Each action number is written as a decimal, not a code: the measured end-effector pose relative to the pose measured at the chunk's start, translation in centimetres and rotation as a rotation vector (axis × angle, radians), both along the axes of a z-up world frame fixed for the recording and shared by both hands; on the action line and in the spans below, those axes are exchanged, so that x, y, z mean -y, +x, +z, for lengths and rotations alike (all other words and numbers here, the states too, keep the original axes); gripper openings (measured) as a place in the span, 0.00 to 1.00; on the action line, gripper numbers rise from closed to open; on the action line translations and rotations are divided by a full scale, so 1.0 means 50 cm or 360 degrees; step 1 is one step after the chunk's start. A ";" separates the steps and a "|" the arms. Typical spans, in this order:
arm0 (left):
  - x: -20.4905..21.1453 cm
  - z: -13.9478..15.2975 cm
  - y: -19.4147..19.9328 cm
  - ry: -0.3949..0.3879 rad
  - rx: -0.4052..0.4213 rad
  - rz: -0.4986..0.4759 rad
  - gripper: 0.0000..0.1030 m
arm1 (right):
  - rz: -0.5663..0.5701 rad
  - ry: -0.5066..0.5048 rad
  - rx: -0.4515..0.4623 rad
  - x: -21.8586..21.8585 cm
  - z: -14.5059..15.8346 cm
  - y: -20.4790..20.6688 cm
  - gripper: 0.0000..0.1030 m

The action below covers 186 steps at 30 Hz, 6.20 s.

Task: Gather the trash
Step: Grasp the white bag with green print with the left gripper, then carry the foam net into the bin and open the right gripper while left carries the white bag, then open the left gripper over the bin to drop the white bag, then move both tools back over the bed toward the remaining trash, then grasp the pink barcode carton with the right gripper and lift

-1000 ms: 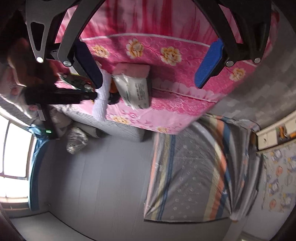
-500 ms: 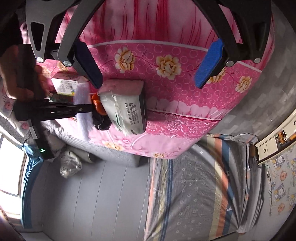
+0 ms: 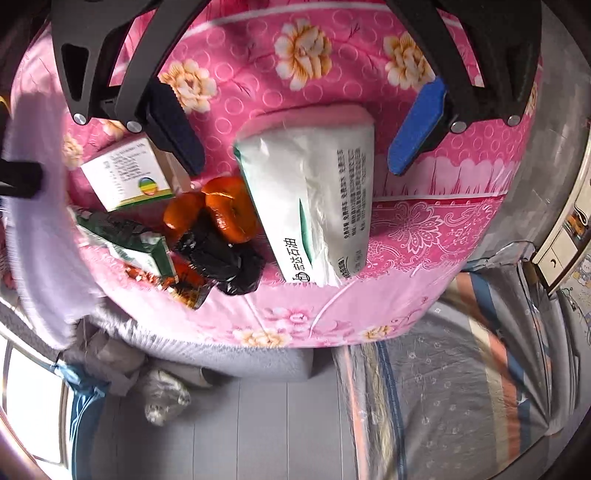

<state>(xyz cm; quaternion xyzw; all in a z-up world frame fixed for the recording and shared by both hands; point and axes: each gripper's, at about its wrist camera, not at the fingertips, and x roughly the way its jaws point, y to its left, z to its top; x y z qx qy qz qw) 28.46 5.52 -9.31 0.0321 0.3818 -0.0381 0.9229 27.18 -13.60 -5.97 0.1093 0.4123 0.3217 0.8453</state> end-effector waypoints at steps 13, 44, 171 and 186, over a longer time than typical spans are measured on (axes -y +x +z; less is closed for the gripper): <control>-0.023 -0.111 0.130 -0.0058 -0.0334 0.0109 0.93 | 0.0008 0.0042 0.0026 0.020 0.005 -0.053 0.24; 0.041 0.175 -0.319 -0.0369 0.0539 -0.0111 0.77 | -0.0059 0.0160 -0.0140 0.147 -0.042 -0.184 0.24; 0.015 0.071 -0.259 -0.0297 0.0658 -0.0280 0.92 | -0.0624 -0.0377 -0.0049 0.297 -0.092 -0.047 0.65; 0.030 0.036 -0.233 -0.0213 0.0538 -0.0340 0.92 | -0.0654 -0.0569 -0.0241 0.264 -0.160 0.091 0.58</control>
